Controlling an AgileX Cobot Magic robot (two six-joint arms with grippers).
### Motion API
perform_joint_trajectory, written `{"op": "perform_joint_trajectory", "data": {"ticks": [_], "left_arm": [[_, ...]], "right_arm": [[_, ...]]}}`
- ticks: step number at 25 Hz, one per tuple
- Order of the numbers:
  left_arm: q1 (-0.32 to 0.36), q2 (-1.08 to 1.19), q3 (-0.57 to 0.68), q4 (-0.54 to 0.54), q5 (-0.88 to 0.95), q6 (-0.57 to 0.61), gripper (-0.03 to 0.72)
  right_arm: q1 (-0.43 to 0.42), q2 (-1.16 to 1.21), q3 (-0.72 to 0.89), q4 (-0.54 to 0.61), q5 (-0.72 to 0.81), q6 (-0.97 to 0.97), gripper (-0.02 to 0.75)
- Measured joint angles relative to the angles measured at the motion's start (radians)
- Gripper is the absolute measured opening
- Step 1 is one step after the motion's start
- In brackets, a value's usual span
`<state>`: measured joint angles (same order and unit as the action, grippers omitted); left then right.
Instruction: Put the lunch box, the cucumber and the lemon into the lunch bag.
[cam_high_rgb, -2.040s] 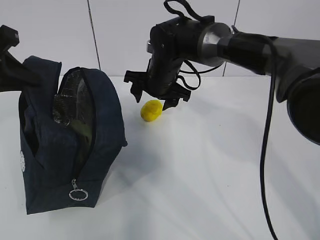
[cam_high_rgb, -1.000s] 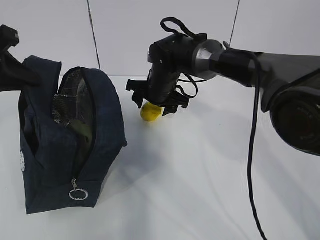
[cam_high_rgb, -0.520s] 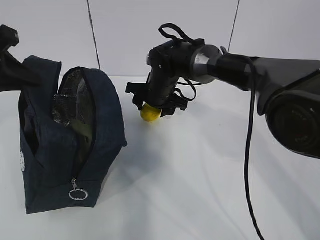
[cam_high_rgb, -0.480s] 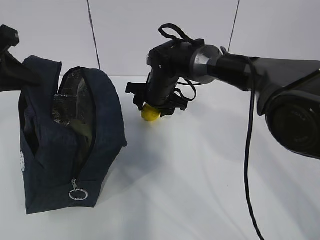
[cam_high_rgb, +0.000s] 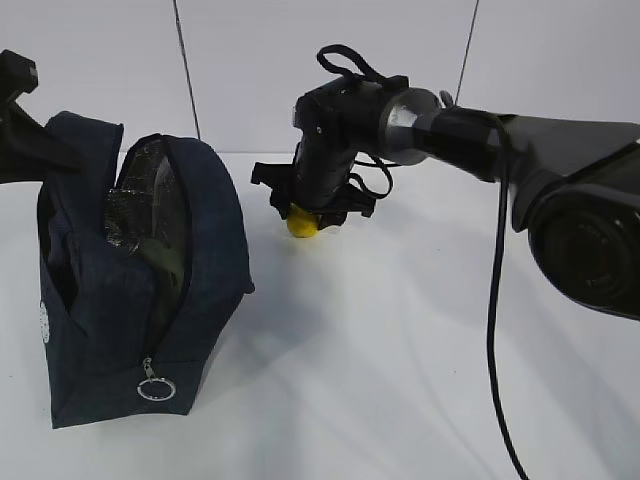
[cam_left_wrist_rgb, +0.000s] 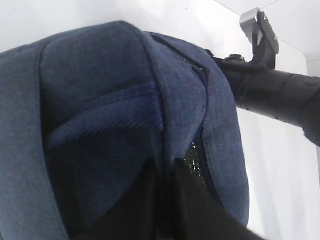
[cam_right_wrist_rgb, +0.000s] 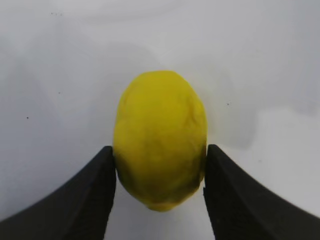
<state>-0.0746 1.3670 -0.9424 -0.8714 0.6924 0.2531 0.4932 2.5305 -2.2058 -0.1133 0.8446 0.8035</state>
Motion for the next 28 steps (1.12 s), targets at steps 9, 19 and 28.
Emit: {"op": "perform_joint_trajectory", "data": {"ticks": [9, 19, 28], "left_arm": [[0.000, 0.000, 0.000, 0.000, 0.000, 0.000, 0.021], [0.000, 0.000, 0.000, 0.000, 0.000, 0.000, 0.021], [0.000, 0.000, 0.000, 0.000, 0.000, 0.004, 0.021]], "right_arm": [[0.000, 0.000, -0.070, -0.067, 0.058, -0.008, 0.441], [0.000, 0.000, -0.070, -0.060, 0.064, -0.027, 0.440], [0.000, 0.023, -0.070, -0.047, 0.057, -0.034, 0.440]]}}
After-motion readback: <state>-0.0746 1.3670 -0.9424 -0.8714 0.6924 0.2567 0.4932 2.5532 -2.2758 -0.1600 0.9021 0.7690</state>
